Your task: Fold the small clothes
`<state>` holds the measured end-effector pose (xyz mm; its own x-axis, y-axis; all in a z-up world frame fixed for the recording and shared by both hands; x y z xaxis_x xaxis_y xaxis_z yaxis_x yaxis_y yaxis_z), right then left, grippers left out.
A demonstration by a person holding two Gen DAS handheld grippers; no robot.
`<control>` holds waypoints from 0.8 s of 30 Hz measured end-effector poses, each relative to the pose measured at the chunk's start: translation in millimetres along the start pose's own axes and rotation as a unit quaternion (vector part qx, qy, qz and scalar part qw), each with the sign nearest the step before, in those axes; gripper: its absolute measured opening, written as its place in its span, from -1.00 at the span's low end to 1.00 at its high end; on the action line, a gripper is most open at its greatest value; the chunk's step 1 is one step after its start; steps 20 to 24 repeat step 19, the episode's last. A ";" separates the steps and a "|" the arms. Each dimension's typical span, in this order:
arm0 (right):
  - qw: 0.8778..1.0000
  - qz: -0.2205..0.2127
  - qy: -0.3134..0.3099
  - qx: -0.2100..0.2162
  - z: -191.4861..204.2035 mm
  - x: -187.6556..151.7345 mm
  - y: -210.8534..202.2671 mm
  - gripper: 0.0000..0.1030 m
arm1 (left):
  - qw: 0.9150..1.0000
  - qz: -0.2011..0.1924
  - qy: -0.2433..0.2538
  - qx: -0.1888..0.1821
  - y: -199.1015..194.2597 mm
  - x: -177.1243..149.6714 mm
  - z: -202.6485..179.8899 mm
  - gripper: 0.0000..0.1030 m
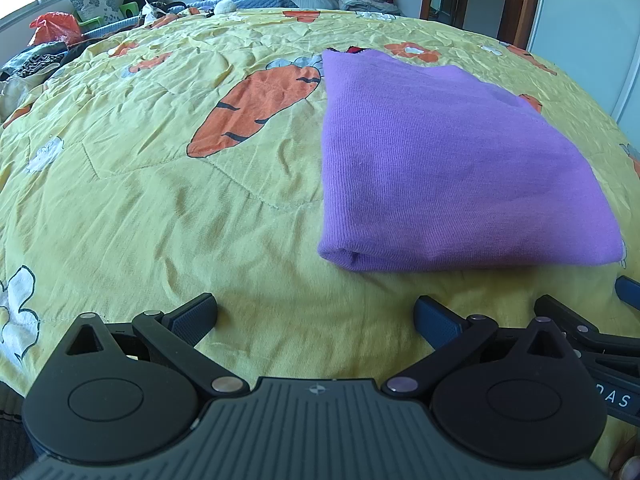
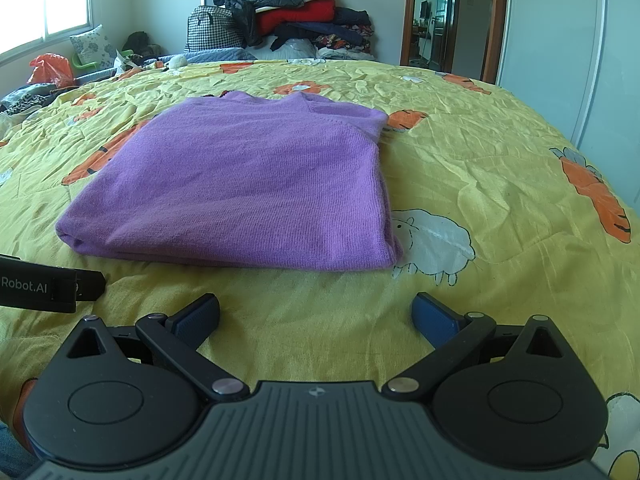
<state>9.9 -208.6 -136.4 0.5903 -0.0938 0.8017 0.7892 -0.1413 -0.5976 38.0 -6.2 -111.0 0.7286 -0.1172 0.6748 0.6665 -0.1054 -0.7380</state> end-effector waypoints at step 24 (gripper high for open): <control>1.000 0.000 0.000 0.000 0.0 -0.2 0.2 1.00 | 1.000 -0.002 -0.002 0.001 0.2 1.4 -0.2 1.00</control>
Point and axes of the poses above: each gripper's, at about its wrist camera, not at the fingertips, and y roughly the way its jaws point, z to its left, x to its top, the point moved 5 cm from there along y, roughly the way its jaws point, and after that the axes turned 4 degrees about -z, right-handed, at the moved point
